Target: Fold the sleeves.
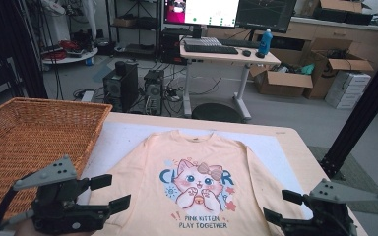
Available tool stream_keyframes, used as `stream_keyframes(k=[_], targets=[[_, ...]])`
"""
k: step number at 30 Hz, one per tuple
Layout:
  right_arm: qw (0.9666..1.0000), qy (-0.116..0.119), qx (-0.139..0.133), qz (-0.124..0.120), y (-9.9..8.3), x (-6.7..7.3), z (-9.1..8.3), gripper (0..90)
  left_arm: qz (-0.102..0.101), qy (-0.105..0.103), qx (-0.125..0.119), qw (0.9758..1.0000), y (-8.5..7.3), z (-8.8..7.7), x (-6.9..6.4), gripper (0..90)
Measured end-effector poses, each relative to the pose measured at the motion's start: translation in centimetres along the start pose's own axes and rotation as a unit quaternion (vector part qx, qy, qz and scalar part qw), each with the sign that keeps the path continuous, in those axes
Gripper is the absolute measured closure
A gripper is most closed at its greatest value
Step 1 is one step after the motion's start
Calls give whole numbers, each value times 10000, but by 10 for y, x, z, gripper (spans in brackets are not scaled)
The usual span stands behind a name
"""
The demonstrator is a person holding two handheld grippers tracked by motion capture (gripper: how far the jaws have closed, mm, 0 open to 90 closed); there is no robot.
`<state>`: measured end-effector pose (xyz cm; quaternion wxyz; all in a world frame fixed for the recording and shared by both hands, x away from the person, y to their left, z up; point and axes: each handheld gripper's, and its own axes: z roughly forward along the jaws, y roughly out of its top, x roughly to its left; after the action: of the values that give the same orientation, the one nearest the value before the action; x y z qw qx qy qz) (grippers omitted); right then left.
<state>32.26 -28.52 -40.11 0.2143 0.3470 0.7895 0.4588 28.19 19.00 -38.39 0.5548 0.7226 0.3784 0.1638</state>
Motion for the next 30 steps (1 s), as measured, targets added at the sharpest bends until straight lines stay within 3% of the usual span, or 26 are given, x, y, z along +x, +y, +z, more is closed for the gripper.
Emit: stream_keyframes(k=[3, 8, 13, 16, 18, 21, 24, 30], targets=[[9997, 142, 156, 112, -10, -1, 3, 260, -12, -4, 24, 10000, 0, 5, 1, 215], [9980, 297, 481, 266, -28, 1, 7, 421, -46, -25, 18, 10000, -1, 11, 2, 197], [9963, 176, 810, 241, -45, -1, 8, 615, 15, 29, 29, 10000, -3, 14, 4, 195], [9961, 103, 831, 287, -52, -4, 9, 758, 8, 7, 20, 10000, -3, 15, 6, 191], [9962, 78, 800, 331, -50, -6, 8, 814, 0, 0, 52, 10000, -3, 16, 6, 190], [9962, 23, 794, 362, -45, -7, 9, 837, 29, 49, 90, 9999, -4, 16, 7, 179], [9974, 74, 621, 358, -34, -2, 7, 838, 19, 70, 98, 9999, -5, 12, 8, 180], [9983, 305, 497, -35, 0, 24, 14, 837, -22, 130, 79, 9999, -7, 4, 9, 180]])
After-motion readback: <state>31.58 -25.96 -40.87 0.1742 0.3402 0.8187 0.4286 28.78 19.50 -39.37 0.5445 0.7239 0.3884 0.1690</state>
